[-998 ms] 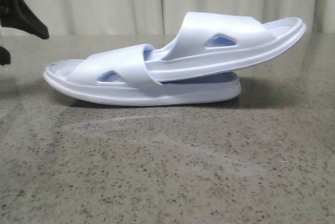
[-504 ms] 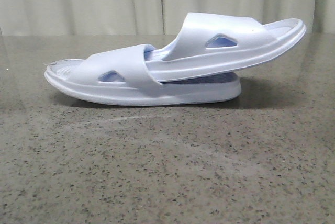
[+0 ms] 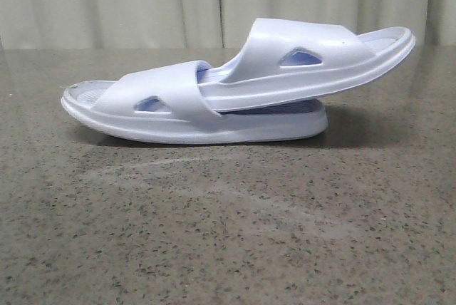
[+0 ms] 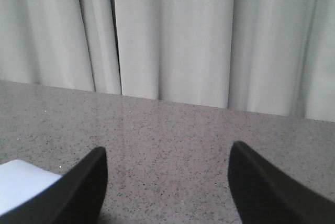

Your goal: Insert blue slippers together front up

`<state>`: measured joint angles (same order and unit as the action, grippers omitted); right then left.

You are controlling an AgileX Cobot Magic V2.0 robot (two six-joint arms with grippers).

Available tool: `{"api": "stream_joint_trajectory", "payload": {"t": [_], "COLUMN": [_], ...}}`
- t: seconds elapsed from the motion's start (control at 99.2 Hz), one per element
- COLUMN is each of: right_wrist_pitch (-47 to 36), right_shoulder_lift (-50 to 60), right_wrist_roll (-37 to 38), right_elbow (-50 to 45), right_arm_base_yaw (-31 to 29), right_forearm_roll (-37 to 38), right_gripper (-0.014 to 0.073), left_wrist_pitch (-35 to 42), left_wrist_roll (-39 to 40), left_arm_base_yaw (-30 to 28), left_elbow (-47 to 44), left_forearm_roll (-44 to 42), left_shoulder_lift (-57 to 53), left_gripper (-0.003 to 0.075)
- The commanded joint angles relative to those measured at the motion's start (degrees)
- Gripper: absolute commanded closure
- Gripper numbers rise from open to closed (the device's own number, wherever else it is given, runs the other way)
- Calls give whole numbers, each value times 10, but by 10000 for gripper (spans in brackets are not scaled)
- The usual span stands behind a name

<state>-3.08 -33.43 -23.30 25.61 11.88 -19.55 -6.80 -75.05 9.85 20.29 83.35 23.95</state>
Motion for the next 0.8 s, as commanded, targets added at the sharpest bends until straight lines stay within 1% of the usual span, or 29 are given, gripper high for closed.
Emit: {"api": "stream_joint_trajectory", "payload": {"t": [0.0, 0.131, 0.282, 0.373, 0.504, 0.615, 0.665, 0.705, 0.756, 0.786], "right_wrist_pitch": [-37, -31, 15, 20, 19, 22, 22, 22, 22, 22], "right_shoulder_lift": [26, 77, 133, 162, 188, 189, 189, 189, 189, 189], "right_wrist_roll": [-8, -8, -8, -8, -8, -8, -8, -8, -8, -8], "right_elbow": [1, -21, -42, -48, -50, -50, -50, -50, -50, -50], "right_arm_base_yaw": [-2, -2, -2, -2, -2, -2, -2, -2, -2, -2], "right_forearm_roll": [7, 7, 7, 7, 7, 7, 7, 7, 7, 7], "right_gripper": [168, 168, 168, 168, 169, 169, 176, 190, 227, 263], "left_wrist_pitch": [-8, -8, -8, -8, -8, -8, -7, -6, -4, -4], "left_wrist_roll": [-1, -1, -1, -1, -1, -1, -1, -1, -1, -1], "left_arm_base_yaw": [-3, -3, -3, -3, -3, -3, -3, -3, -3, -3], "left_elbow": [3, -10, -25, -29, -31, -31, -31, -31, -31, -31], "left_forearm_roll": [11, 11, 11, 11, 11, 11, 11, 11, 11, 11], "left_shoulder_lift": [-29, -54, -57, -57, -57, -57, -57, -57, -57, -57], "left_gripper": [255, 255, 255, 255, 255, 258, 272, 298, 342, 372]}}
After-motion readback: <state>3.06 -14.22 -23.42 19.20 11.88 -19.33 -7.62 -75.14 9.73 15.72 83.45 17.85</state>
